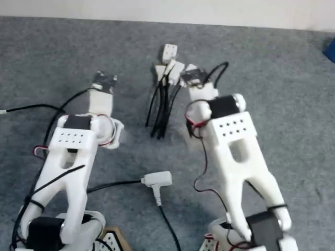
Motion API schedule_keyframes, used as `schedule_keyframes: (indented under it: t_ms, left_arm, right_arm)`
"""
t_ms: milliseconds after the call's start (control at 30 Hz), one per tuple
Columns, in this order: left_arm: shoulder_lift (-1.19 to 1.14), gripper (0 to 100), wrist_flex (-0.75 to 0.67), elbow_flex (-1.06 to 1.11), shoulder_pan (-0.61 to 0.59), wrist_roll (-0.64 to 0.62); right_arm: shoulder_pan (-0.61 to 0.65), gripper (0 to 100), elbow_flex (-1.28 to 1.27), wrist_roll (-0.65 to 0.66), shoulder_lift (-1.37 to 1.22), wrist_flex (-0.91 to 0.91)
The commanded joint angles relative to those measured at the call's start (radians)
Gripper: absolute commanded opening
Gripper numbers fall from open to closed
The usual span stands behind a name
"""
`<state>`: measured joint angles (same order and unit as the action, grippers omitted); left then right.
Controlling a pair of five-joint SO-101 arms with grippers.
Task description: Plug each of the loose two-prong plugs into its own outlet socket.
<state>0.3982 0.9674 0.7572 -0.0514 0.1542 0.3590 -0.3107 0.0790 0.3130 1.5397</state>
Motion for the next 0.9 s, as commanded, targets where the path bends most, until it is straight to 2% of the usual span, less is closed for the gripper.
schedule_keyframes:
  t_ms: [0,167,300,400,533,733,867]
  left_arm:
    - [0.015,32,0.169,-0.059,0.071,0.127]
    - [0.015,32,0.295,-0.019,0.214,0.334]
    - [0.007,32,0.222,0.082,0.335,0.445]
    - [0.007,32,0.161,0.117,0.358,0.462]
    - [0.005,32,0.158,0.119,0.367,0.491]
    - [0.005,31,0.152,0.122,0.423,0.543]
    - [0.005,25,0.150,0.122,0.481,0.574]
  right_arm:
    - [-0.041,13.4,-0.193,0.055,0.134,-0.143]
    - [-0.038,13.4,-0.515,0.100,0.262,-0.341]
    - [-0.045,13.4,-0.657,0.098,0.332,-0.423]
    - [-0.045,13.4,-0.699,0.095,0.364,-0.433]
    - [-0.045,13.4,-0.705,0.018,0.392,-0.433]
    - [-0.047,13.4,-0.711,0.014,0.414,-0.433]
    - [-0.107,13.4,-0.740,0.014,0.415,-0.463]
